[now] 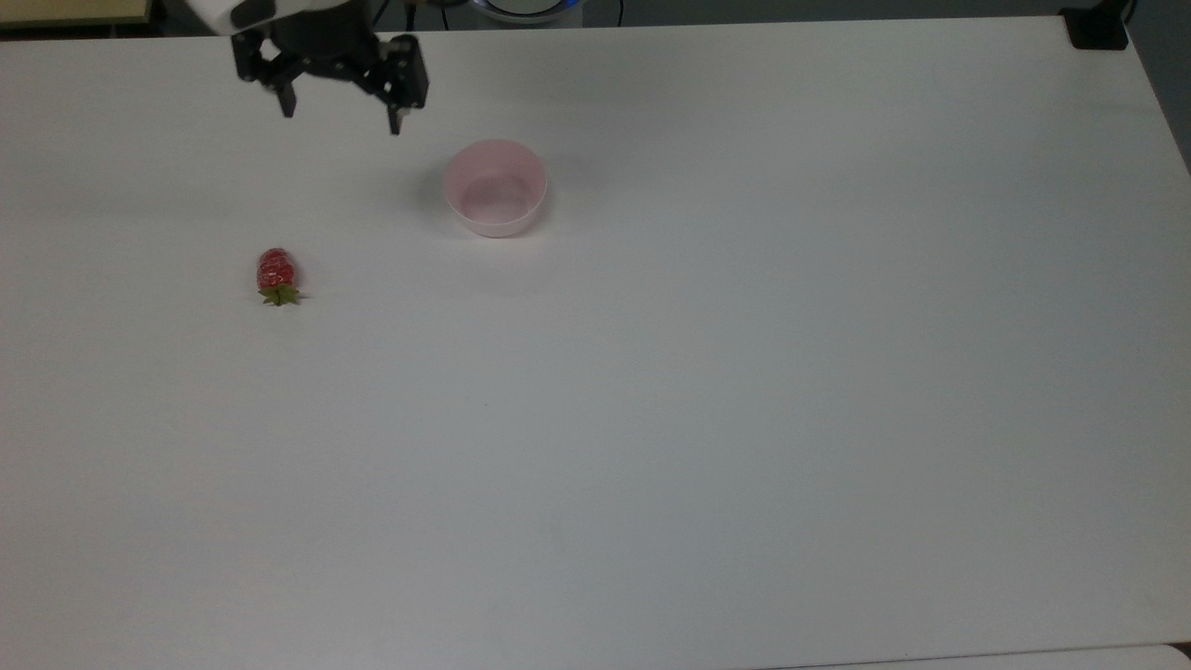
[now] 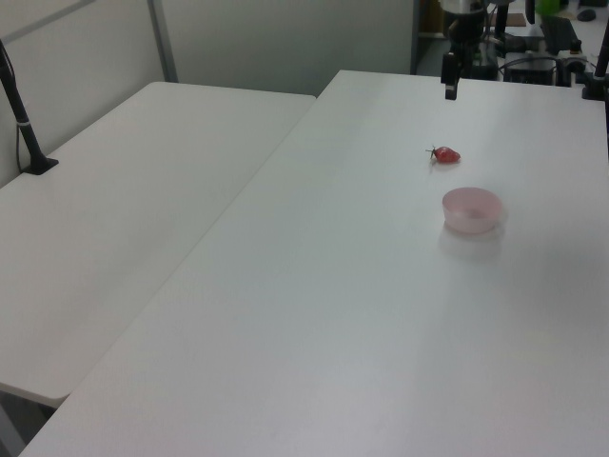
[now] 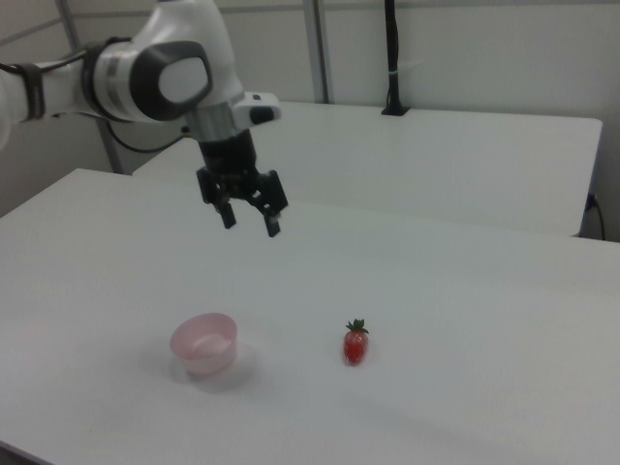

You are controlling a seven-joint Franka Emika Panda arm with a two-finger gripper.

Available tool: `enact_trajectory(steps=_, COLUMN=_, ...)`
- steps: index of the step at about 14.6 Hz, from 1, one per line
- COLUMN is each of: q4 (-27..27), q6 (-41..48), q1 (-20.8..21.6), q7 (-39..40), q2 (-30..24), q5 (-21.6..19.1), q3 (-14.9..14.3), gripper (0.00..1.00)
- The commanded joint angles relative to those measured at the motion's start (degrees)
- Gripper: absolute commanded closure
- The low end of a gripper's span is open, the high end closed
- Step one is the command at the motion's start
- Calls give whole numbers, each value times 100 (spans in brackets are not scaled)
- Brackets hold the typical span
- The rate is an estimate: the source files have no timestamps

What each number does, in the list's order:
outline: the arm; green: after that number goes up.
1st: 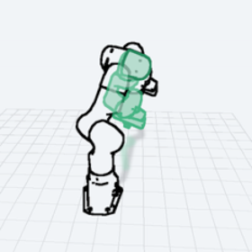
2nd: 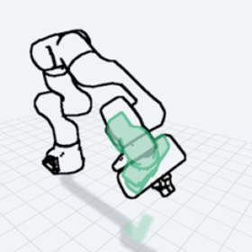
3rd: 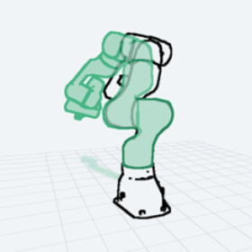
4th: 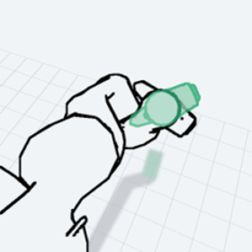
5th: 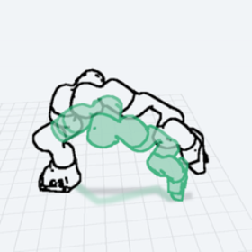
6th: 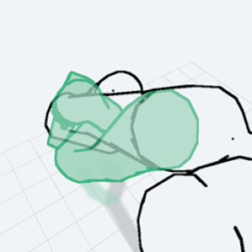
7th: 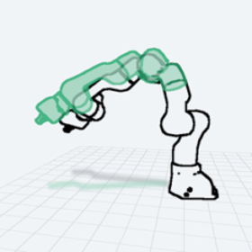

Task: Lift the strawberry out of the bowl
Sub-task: 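Lower the strawberry onto the table, open the gripper and raise it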

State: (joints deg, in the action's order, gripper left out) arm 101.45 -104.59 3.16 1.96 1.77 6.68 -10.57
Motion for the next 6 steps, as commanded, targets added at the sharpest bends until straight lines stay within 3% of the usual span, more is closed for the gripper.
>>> enact_trajectory(steps=1, q4=191, q6=167, q1=158, q7=-125, q2=-326, q5=9, q3=108, gripper=0)
enact_trajectory(steps=6, q4=191, q6=193, q1=167, q7=-126, q2=-353, q5=-44, q3=108, gripper=0)
